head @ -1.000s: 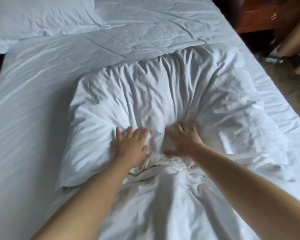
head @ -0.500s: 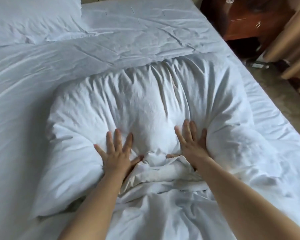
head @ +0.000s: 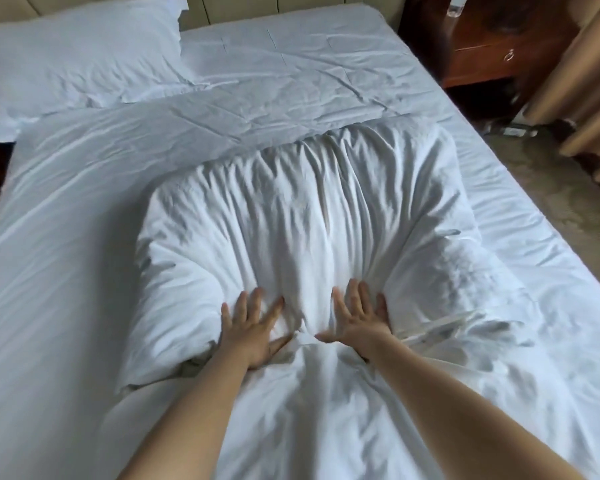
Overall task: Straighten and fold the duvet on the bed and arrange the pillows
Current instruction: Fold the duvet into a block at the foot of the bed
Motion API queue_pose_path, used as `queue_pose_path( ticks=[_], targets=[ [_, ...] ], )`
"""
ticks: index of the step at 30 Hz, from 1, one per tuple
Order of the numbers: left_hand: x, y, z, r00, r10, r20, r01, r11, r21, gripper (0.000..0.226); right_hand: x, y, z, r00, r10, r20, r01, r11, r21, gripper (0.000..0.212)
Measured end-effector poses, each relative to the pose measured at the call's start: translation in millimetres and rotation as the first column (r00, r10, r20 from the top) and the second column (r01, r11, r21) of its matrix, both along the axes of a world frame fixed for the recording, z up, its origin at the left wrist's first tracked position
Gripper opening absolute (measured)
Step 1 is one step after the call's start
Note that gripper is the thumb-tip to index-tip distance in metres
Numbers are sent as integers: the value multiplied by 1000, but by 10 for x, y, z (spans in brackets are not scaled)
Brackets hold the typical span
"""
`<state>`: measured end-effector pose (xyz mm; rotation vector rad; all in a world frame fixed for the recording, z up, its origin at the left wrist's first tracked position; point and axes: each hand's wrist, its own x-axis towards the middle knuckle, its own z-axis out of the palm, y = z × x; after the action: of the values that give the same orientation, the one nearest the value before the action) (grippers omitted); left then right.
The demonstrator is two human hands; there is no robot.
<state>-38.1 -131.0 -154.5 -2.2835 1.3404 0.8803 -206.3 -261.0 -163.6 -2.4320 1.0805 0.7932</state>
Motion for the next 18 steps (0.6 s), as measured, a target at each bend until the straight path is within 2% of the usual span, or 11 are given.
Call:
queue_pose_path(
  ticks=[3,5,7,9,10,12,13,15,18],
  targets=[
    [-83,140,256,998,3,-57,1,996,85,66,-103,114,220,1000,-1,16,0,998,62,83],
    [-168,219,433,997,-20,-72,24,999,45,63,-203,212,417,997,4,76,-9,998,69,69],
    [-309,291,619,986,118,-114,-130,986,-100,52,-285,291,598,983,-33,182,25,999,47,58],
    [-449,385,857,939,280,-201,-333,888,-317,44,-371,391,799,949,-138,282,132,990,42,53],
    [-506,445,962,935,293,-199,-352,828,-437,44,-423,453,894,935,-167,314,165,986,33,53],
    [-602,588,1139,973,221,-70,-215,748,-628,45,-539,606,1067,935,-129,329,146,989,-26,54],
    [-654,682,1215,985,172,-5,-130,729,-672,42,-599,698,1161,940,-90,329,116,991,-61,55],
    [-765,873,1323,995,82,50,-31,766,-642,39,-715,896,1326,947,-10,321,51,991,-121,57],
    [-1005,1164,1487,995,34,91,19,850,-526,48,-890,1214,1567,950,64,307,-11,985,-173,58]
  ],
)
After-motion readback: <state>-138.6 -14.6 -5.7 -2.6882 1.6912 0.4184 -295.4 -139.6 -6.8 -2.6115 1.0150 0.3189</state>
